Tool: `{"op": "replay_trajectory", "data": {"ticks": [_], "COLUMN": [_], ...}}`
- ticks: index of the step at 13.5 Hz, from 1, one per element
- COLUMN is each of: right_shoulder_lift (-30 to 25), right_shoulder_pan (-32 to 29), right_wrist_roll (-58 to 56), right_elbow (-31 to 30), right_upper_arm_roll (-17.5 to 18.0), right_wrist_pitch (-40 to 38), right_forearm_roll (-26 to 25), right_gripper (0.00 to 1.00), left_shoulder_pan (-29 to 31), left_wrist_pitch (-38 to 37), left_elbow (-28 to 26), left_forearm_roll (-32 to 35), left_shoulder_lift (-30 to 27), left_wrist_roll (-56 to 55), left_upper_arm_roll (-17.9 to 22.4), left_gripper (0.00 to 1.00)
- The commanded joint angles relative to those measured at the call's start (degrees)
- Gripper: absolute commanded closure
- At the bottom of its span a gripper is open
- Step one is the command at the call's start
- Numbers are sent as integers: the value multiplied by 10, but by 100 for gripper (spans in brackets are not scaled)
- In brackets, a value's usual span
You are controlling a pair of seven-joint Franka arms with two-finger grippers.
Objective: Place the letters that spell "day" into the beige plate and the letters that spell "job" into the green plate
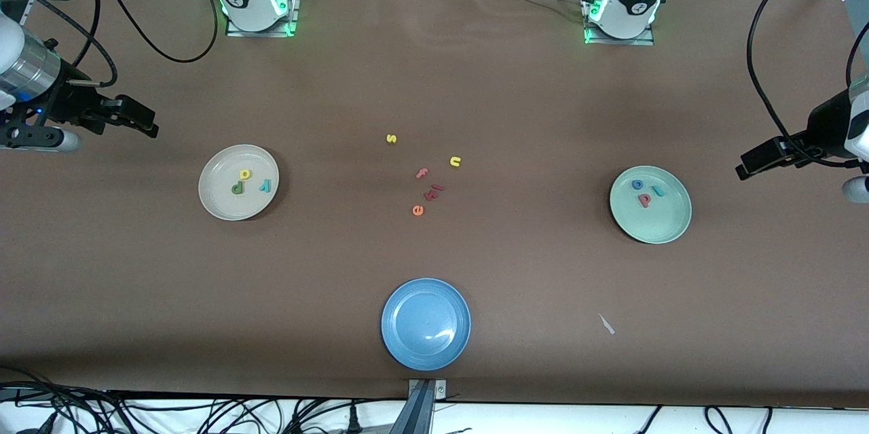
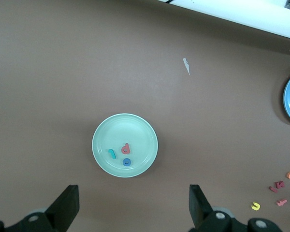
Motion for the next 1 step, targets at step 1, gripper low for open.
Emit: {"op": "replay_trajectory", "data": {"ticks": [1], "right_shoulder_lift": [0], "right_shoulder_pan": [-2], "right_wrist_roll": [-10], "right_elbow": [5], "right_upper_arm_roll": [3], "right_wrist_pitch": [-1], "right_forearm_roll": [1], "right_gripper": [0], "left_shoulder_pan": [2], "left_wrist_pitch": [-21], "left_elbow": [7], "left_forearm_roll": [-12], "left_shoulder_lift": [-3], "left_wrist_roll": [-2], "left_upper_arm_roll": [5], "left_gripper": [0]}}
